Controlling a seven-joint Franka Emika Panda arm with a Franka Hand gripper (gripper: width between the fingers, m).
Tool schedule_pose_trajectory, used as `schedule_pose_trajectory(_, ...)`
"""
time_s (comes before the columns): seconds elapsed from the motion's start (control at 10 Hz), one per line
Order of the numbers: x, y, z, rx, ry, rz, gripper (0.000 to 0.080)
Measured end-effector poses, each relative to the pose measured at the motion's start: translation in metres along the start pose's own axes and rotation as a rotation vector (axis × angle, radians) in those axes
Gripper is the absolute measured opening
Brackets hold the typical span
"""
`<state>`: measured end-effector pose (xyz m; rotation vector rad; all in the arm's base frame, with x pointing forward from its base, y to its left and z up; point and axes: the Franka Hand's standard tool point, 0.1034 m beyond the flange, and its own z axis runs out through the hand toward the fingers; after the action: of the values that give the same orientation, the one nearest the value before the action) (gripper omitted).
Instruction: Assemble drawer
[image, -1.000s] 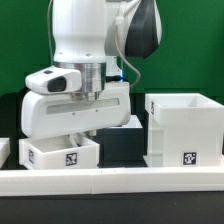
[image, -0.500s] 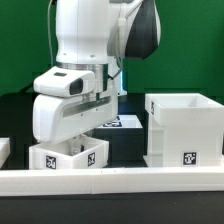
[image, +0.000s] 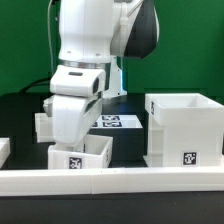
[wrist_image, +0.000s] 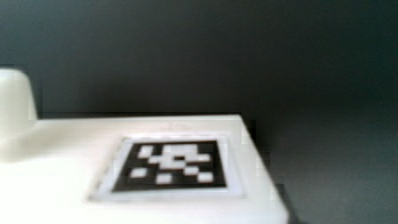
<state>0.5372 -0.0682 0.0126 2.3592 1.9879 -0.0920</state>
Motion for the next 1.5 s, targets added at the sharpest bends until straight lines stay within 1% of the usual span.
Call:
schedule_pose_trajectory(0.1,-0.002,0.0,0.001,0.002,-0.005,-0.056,0.0041)
schedule_pose_trajectory(0.3,-0.002,-0.001,0.002,0.004,-0.005,-0.047,0.0041)
schedule_pose_trajectory(0.4,0.004,-0.002,0.002,0.005,-0.003,-0.071,0.0041)
schedule_pose_trajectory(0.6,0.021,-0.002,-0.002,0.031,0.0,-0.101,0.0041)
schedule_pose_trajectory(0.7,0.028,0.001,-0.003,0.03,0.004,-0.11,0.0041)
schedule_pose_trajectory(0.8,0.032,0.001,-0.002,0.029,0.007,-0.115,0.0041)
schedule_pose_trajectory(0.9,0.03,0.0,-0.001,0.032,0.007,-0.111,0.0041)
schedule_pose_trajectory(1.0,0.03,0.003,-0.001,0.002,0.01,-0.108,0.0041)
schedule_pose_trajectory(1.2,0.026,0.0,0.002,0.009,0.01,-0.129,0.0041)
schedule_pose_trajectory(1.3,0.031,0.001,0.001,0.0,0.005,-0.156,0.0041)
schedule_pose_trajectory(1.4,0.034,0.0,0.0,0.02,0.001,-0.171,0.0041)
schedule_pose_trajectory(1.5,0.036,0.003,-0.002,0.032,-0.004,-0.178,0.0041)
